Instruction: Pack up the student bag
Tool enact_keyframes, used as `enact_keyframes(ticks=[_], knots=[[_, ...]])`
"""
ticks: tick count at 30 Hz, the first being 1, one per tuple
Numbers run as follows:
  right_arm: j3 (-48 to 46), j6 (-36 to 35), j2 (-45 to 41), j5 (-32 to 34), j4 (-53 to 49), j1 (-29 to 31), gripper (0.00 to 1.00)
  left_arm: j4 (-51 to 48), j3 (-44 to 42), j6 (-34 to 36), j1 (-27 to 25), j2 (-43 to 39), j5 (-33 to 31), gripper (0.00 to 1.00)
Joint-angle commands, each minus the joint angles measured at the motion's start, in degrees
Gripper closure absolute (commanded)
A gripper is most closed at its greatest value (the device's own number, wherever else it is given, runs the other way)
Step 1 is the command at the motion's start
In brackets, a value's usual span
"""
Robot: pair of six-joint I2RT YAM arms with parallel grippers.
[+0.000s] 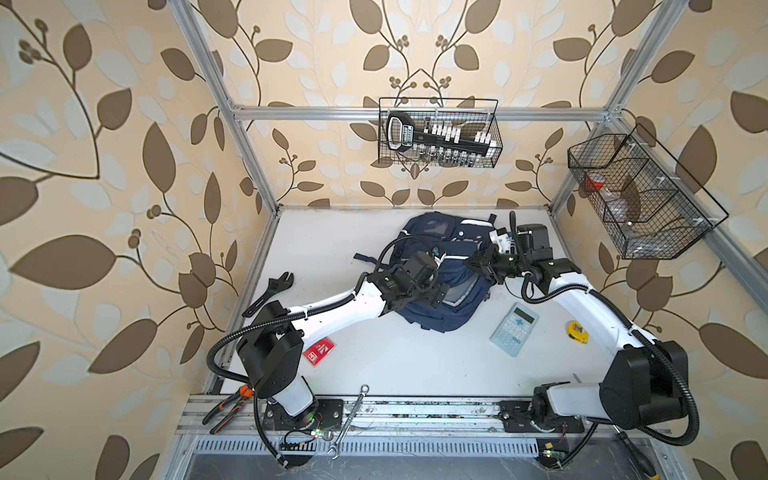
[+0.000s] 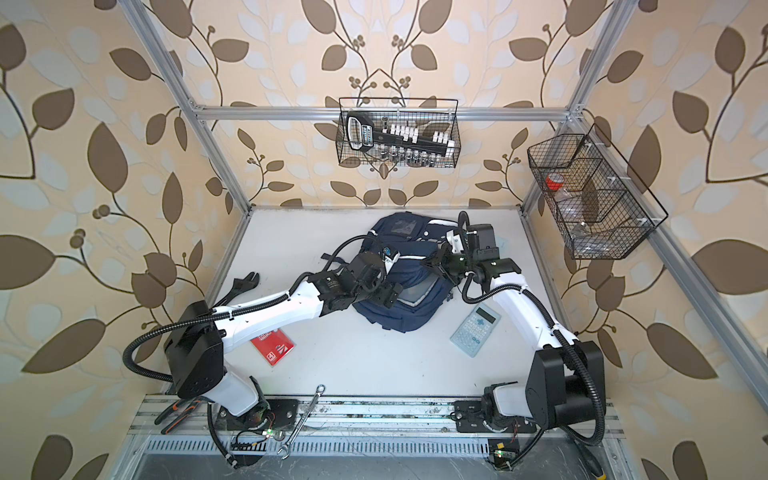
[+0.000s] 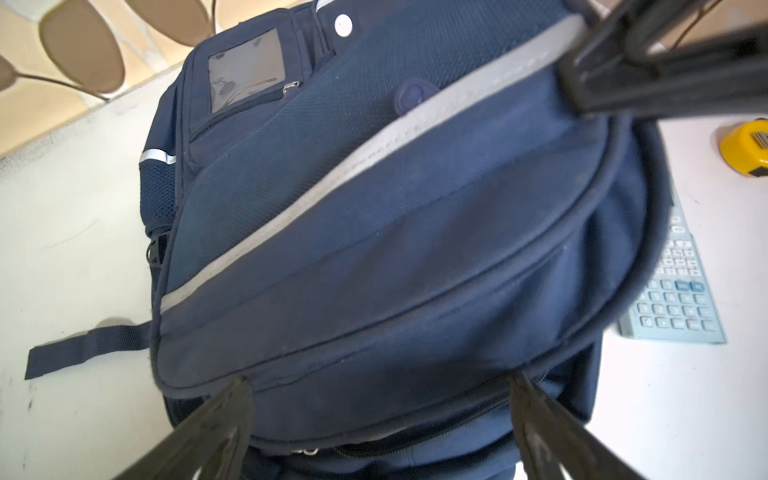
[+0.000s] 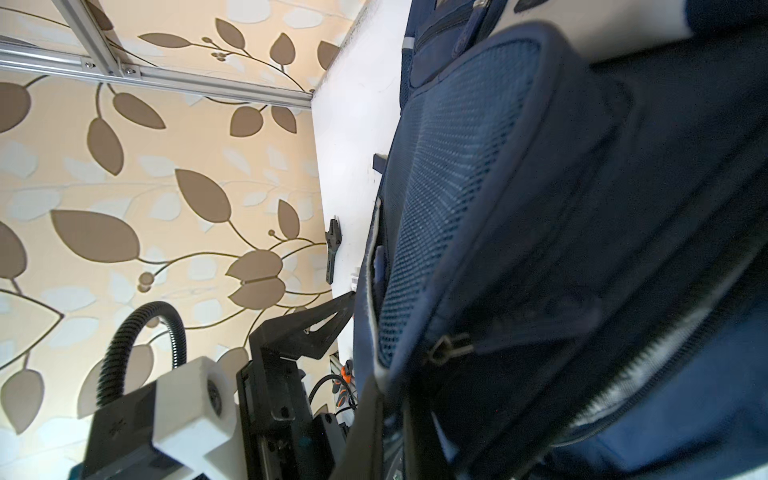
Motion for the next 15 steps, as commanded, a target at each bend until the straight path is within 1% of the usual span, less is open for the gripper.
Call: enact_keyframes(ticks=[1, 3, 4, 6, 7, 8, 9, 10, 11, 12, 13, 15], knots=[[3.7, 1.0, -2.9, -7.7, 6.1, -0.1, 1.00, 2.8, -2.0, 3.7, -0.4, -3.3, 2.2, 0.03], [3.5, 1.4, -2.6, -8.2, 6.5, -0.6, 1.00, 4.1, -3.9, 4.1, -0.4, -4.9, 3.5, 0.03], [3.4, 1.6, -2.5, -8.5, 6.7, -0.7, 1.00, 4.7, -4.8, 4.1, -0.4, -5.6, 3.0, 0.02], [3.2, 2.0, -2.6, -9.0, 7.0, -0.8, 1.00, 4.4, -5.0, 3.8, -0.4, -5.4, -0.1, 0.01], [3.0, 2.4, -2.7, -9.5, 7.6, -0.8, 1.00, 4.2, -4.5, 4.0, -0.4, -4.4, -3.5, 0.01], [2.7, 2.4, -2.9, -9.9, 8.1, -0.8, 1.00, 3.6, -3.5, 3.7, -0.4, -2.9, -8.4, 0.02], [2.5, 2.4, -3.1, -10.1, 8.3, -0.7, 1.00, 2.9, -1.8, 3.3, -0.4, -1.3, -13.1, 0.04], [2.3, 4.2, -3.5, -10.4, 8.6, -0.6, 1.00, 2.3, 0.3, 3.3, -0.4, 0.8, -17.5, 0.06], [2.0, 4.4, -3.8, -10.6, 8.9, -0.6, 1.00, 1.7, 2.0, 3.6, -0.3, 2.6, -18.9, 0.08], [1.6, 4.7, -4.2, -10.8, 9.1, -0.6, 1.00, 1.7, 3.6, 4.3, -0.3, 4.7, -19.9, 0.13], [1.4, 5.0, -4.6, -10.8, 9.1, -0.6, 1.00, 1.7, 5.0, 4.4, -0.4, 6.5, -22.5, 0.23], [1.0, 5.0, -5.0, -10.6, 8.9, -0.8, 1.00, 1.6, 7.7, 3.8, -0.4, 8.6, -29.4, 0.46]])
